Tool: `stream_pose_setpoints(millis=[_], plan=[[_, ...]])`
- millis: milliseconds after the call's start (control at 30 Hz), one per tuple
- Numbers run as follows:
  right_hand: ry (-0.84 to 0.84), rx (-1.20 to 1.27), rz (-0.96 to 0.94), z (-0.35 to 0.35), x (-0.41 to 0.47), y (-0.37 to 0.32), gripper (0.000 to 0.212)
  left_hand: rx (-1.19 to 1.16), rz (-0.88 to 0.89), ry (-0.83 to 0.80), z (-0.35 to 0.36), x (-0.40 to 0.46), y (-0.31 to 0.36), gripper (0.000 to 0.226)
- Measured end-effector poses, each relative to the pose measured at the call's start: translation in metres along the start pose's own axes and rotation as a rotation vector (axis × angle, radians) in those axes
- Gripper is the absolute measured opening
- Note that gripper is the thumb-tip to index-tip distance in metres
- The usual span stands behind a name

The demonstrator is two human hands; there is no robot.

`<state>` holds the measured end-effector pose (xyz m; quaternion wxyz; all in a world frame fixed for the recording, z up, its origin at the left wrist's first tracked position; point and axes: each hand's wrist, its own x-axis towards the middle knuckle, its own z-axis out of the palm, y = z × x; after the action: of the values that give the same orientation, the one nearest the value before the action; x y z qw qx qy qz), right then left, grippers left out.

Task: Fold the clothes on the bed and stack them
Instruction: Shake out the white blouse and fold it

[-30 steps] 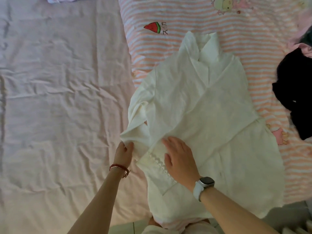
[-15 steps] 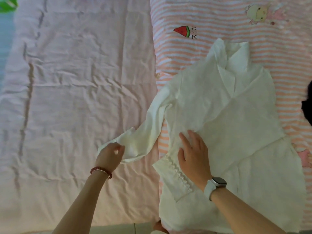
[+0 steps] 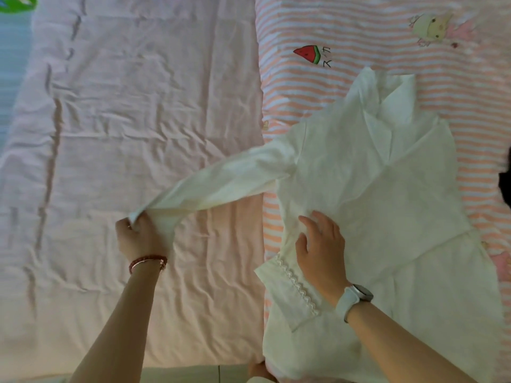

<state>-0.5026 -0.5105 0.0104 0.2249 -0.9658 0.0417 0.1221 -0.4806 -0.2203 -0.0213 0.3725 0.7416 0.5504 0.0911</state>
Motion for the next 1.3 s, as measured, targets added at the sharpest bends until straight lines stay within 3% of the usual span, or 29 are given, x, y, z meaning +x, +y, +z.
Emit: stream_pose_setpoints(millis=[67,133,233,300,333,367,433,533,633,700,800,867,967,1033,1067,1167,1300], plan=[[0.022,0.217,-0.018,-0.004,0.007,-0.018,0.027,-0.128,0.054,-0.053,-0.017,-0.011,0.013,0.021],[-0.174,0.59,0.151,-0.01,0.021,-0.04,0.022,-0.169,0.227,-0.262,-0.033,-0.032,0.024,0.027],[-0.571,1.159,0.532,-0.017,0.043,-0.069,0.026,-0.121,0.46,-0.783,-0.052,-0.07,0.034,0.022],[-0.659,1.264,0.565,-0.017,0.052,-0.08,0.032,-0.082,0.452,-1.212,-0.062,-0.089,0.041,0.017],[-0.658,1.226,0.539,-0.015,0.055,-0.082,0.037,-0.062,0.438,-1.329,-0.064,-0.094,0.044,0.015],[-0.645,1.142,0.515,-0.015,0.056,-0.084,0.042,-0.067,0.425,-1.331,-0.064,-0.095,0.046,0.015],[-0.619,0.971,0.465,-0.021,0.052,-0.082,0.035,-0.151,0.336,-1.089,-0.059,-0.09,0.05,0.018],[-0.566,1.037,0.459,-0.042,0.046,-0.061,0.021,-0.148,0.28,-0.783,-0.04,-0.079,0.056,0.015],[-0.504,1.295,0.455,-0.079,0.042,-0.022,0.024,0.012,0.409,-0.777,-0.011,-0.083,0.068,0.012],[-0.375,1.312,0.462,-0.104,0.043,0.015,0.025,0.065,0.522,-0.803,0.015,-0.096,0.083,0.019],[-0.112,0.979,0.572,-0.116,0.041,0.07,0.022,0.175,0.721,-0.845,0.061,-0.117,0.107,0.033],[-0.03,0.769,0.651,-0.109,0.034,0.096,0.03,0.255,0.878,-0.852,0.092,-0.129,0.122,0.036],[0.021,0.731,0.739,-0.086,0.017,0.123,0.037,0.384,1.046,-0.811,0.136,-0.138,0.139,0.039],[0.013,0.697,0.742,-0.073,0.008,0.129,0.019,0.557,1.149,-0.794,0.158,-0.138,0.145,0.04],[-0.014,0.659,0.732,-0.067,0.005,0.131,0.007,0.66,1.18,-0.803,0.165,-0.137,0.148,0.039],[-0.033,0.589,0.679,-0.05,0.001,0.136,0.007,0.82,1.214,-0.821,0.175,-0.131,0.155,0.027],[0.092,0.668,0.692,-0.057,0.005,0.143,0.009,0.591,1.188,-0.744,0.166,-0.129,0.163,0.018]])
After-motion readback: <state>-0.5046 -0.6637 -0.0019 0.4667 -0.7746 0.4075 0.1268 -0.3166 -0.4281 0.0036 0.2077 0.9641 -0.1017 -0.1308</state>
